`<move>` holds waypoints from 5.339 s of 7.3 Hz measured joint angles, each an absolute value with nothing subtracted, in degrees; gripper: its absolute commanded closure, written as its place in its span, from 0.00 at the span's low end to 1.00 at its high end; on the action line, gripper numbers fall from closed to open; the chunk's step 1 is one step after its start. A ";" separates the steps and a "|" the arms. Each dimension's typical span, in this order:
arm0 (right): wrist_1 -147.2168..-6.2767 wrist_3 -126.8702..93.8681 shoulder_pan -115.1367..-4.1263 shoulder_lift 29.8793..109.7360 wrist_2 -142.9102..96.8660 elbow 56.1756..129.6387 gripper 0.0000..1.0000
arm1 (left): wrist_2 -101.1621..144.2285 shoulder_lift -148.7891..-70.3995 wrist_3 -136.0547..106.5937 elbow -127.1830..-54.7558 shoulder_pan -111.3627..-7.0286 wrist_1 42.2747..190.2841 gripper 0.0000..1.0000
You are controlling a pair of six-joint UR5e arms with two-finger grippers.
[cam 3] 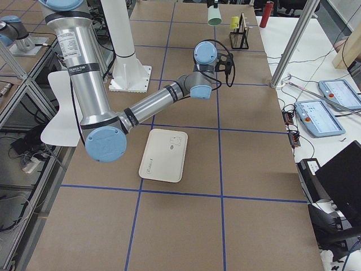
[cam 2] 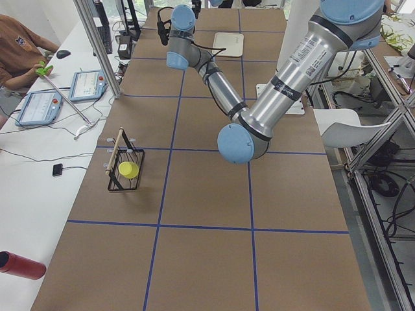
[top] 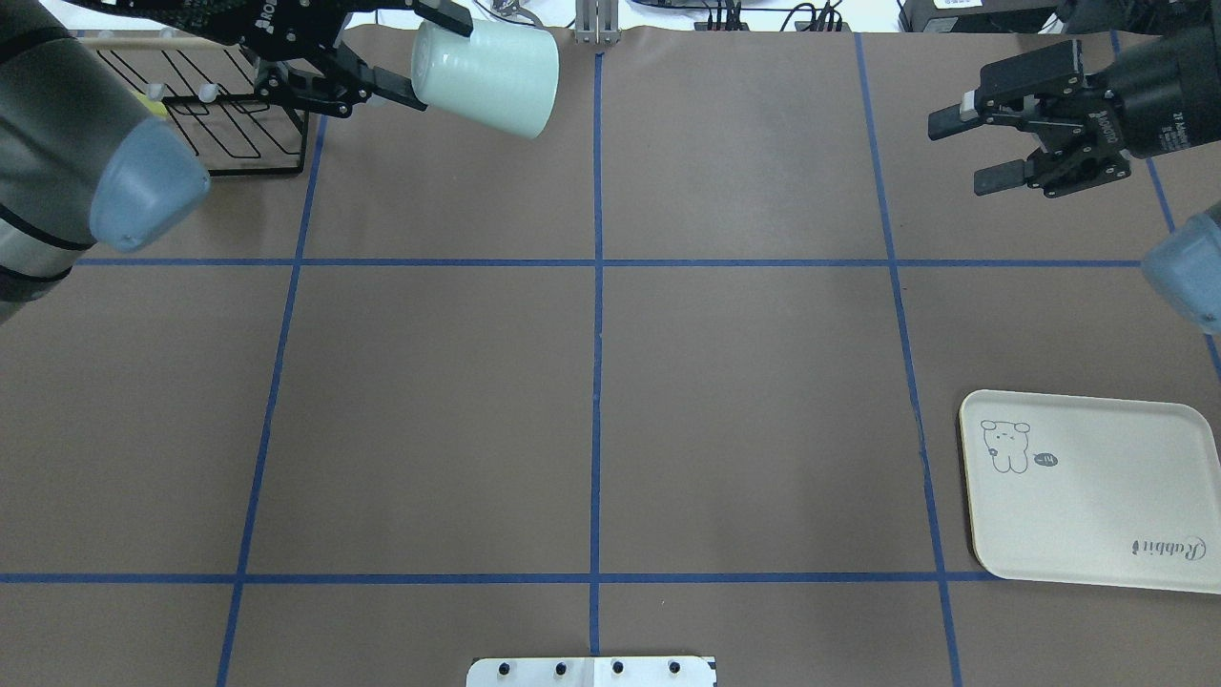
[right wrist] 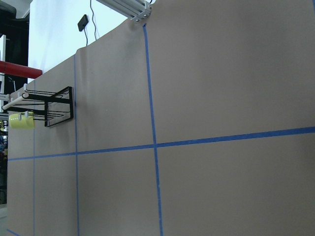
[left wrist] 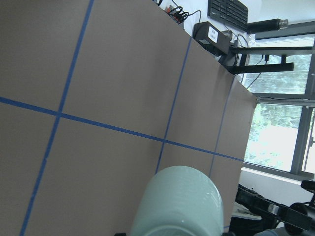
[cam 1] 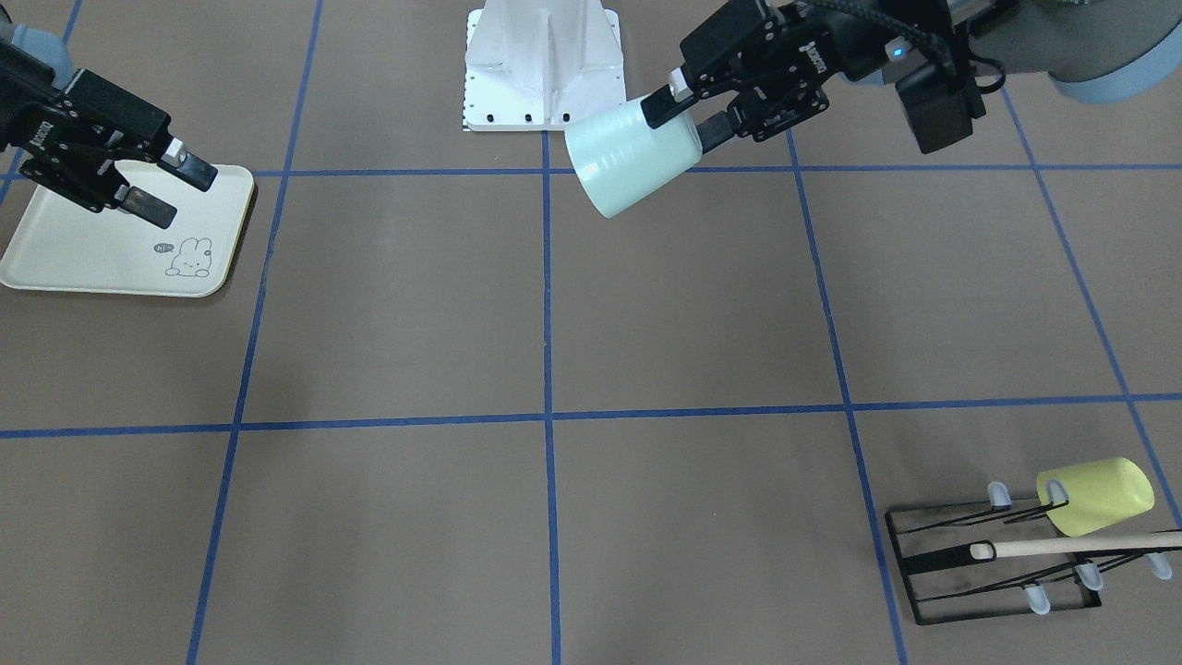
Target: Left arm grabs green cup and hands to right arm on tray
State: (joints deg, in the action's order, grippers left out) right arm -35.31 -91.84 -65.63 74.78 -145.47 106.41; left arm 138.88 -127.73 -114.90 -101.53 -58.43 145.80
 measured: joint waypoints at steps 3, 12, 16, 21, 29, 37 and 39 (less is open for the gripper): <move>-31.39 -101.75 -62.47 69.79 -142.64 106.79 0.06 | 128.91 -124.99 -127.59 -101.50 -53.63 164.40 1.00; 5.60 -128.95 -48.07 68.84 -118.90 104.39 0.08 | 114.98 -127.35 -143.84 -101.74 -41.03 176.20 1.00; 8.64 -129.67 -46.94 69.43 -118.82 104.41 0.09 | 111.46 -128.63 -143.71 -100.98 -39.49 176.01 1.00; 9.54 -129.90 -46.59 69.53 -118.75 104.47 0.66 | 108.80 -133.37 -143.70 -99.01 -36.70 172.59 1.00; 9.79 -129.81 -46.74 69.64 -118.65 105.13 1.00 | 108.88 -132.38 -140.35 -98.60 -36.65 172.39 0.00; 8.70 -123.24 -58.70 85.11 -138.26 101.40 1.00 | 116.36 -119.28 -120.72 -101.63 -44.47 164.46 0.00; 7.86 -116.97 -66.76 87.91 -149.41 94.88 1.00 | 116.60 -119.16 -119.27 -101.84 -44.62 160.75 0.00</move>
